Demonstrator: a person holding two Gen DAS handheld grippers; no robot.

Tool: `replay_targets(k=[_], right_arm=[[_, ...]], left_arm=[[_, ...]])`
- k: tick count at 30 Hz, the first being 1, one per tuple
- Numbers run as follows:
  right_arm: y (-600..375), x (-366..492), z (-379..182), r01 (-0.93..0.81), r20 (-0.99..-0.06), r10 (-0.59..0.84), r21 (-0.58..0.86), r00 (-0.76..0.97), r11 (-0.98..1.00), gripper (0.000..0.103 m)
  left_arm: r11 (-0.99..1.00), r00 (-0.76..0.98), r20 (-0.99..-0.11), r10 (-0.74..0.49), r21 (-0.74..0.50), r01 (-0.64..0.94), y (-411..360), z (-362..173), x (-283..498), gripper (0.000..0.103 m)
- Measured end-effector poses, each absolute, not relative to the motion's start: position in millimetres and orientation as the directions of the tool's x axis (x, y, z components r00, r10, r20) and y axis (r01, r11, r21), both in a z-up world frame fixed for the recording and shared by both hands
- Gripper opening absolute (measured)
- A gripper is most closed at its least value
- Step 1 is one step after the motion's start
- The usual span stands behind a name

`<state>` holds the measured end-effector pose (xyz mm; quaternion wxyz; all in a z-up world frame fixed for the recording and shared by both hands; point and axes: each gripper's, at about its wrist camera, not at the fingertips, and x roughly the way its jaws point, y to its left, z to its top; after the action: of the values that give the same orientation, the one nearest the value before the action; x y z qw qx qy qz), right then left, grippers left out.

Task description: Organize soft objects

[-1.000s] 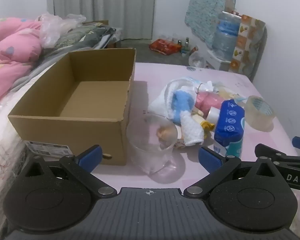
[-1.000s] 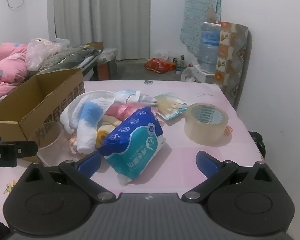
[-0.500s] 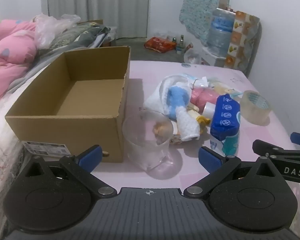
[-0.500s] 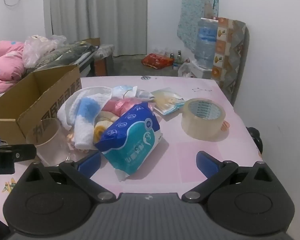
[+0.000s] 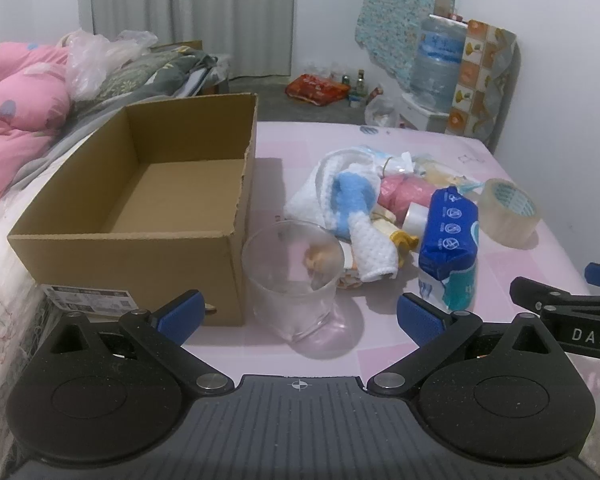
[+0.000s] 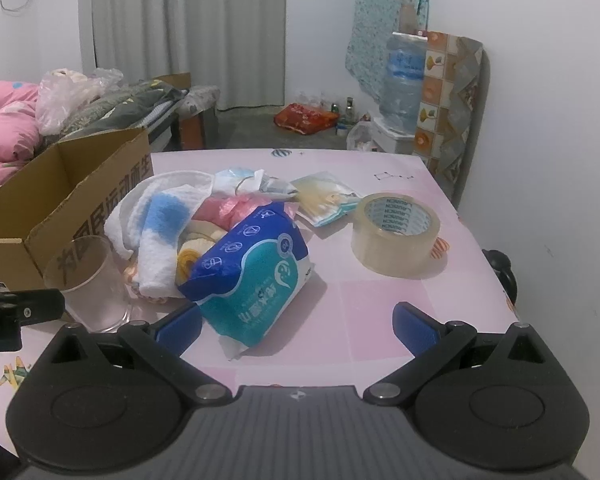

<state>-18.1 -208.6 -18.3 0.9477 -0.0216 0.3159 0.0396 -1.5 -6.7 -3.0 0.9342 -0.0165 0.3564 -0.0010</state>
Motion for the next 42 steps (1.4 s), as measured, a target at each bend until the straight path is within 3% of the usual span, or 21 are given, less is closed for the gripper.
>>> replay_targets(k=[42], right_arm=[[-207.4,-17.8,-16.7,-0.093,-0.598,0.064,-0.018,0.799,0.996,0.07]], left_arm=[[1.0,0.74,-0.672,-0.013,-0.029,-0.009,1.2,-2.4,-5.0,0.103]])
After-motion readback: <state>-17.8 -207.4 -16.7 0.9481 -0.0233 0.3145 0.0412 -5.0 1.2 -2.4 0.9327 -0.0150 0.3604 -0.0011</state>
